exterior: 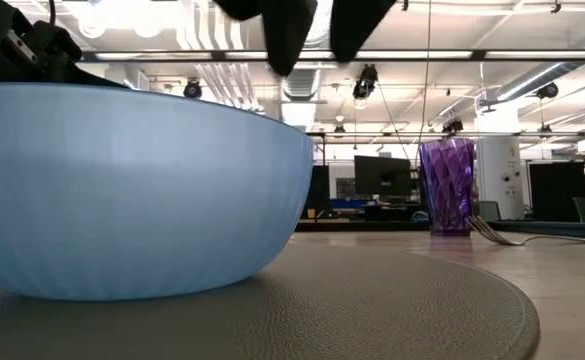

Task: Pick & Place Utensil
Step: Put the purple cup to the top right of the brown placemat

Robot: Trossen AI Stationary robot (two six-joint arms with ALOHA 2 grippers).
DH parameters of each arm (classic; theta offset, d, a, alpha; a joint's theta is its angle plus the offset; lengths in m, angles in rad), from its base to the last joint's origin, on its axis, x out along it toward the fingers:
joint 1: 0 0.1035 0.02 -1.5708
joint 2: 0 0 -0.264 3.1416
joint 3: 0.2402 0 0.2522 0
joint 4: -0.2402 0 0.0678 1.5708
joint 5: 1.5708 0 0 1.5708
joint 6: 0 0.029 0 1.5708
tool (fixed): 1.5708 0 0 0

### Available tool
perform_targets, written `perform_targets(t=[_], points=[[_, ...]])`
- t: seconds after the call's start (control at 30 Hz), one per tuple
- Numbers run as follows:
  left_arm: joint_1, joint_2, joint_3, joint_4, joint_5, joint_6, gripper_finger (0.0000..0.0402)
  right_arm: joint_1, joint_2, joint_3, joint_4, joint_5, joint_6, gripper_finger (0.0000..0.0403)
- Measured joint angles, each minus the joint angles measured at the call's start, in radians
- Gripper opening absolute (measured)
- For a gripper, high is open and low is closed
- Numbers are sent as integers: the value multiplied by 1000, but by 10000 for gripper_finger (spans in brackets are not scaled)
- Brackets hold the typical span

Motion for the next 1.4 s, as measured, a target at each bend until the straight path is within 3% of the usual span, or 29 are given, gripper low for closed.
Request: perform_targets(t=[0.2,0.47,0.67,0.9,1.23,1.4], points=[[0,0,0,1,-5,-1,15,-15,-70,0,-57,-3,118,145],[0,3,0,34,-126,-2,117,-54,-204,-37,-116,-3,194,131],[0,7,17,72,-153,-11,165,-79,-362,-173,-101,0,256,119],[0,21,75,75,-149,39,172,-96,-583,-448,88,4,290,106],[4,88,154,-1,-160,110,172,-110,-846,-774,345,202,348,89],[5,144,195,-61,-159,129,173,-138,-939,-897,381,414,392,85]])
